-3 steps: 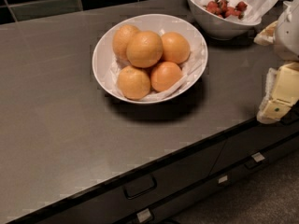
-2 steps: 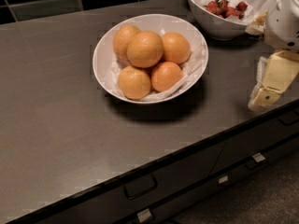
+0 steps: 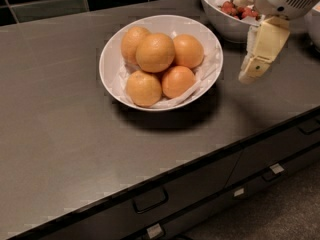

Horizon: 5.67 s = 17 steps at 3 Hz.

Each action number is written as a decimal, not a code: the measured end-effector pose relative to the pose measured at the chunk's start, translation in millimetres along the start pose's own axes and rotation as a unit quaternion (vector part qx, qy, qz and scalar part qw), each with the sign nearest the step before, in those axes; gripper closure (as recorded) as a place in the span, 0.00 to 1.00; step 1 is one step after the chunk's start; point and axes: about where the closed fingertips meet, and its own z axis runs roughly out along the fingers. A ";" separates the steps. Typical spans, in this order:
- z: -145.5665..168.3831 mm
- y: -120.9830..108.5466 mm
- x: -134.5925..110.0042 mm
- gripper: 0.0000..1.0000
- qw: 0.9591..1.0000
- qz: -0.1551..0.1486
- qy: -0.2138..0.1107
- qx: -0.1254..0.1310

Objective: Pick orange from white bowl

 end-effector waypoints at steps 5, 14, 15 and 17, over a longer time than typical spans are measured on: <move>50.7 -34.6 -74.0 0.00 0.996 -0.085 -0.021 -0.036; 123.2 -38.0 -127.7 0.09 0.986 -0.138 -0.043 -0.081; 127.3 -38.7 -131.0 0.09 0.985 -0.142 -0.046 -0.084; 134.2 -38.7 -134.5 0.17 0.984 -0.145 -0.048 -0.091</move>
Offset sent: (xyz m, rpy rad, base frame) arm 0.0158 0.0264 0.0028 0.0244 0.0123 0.0861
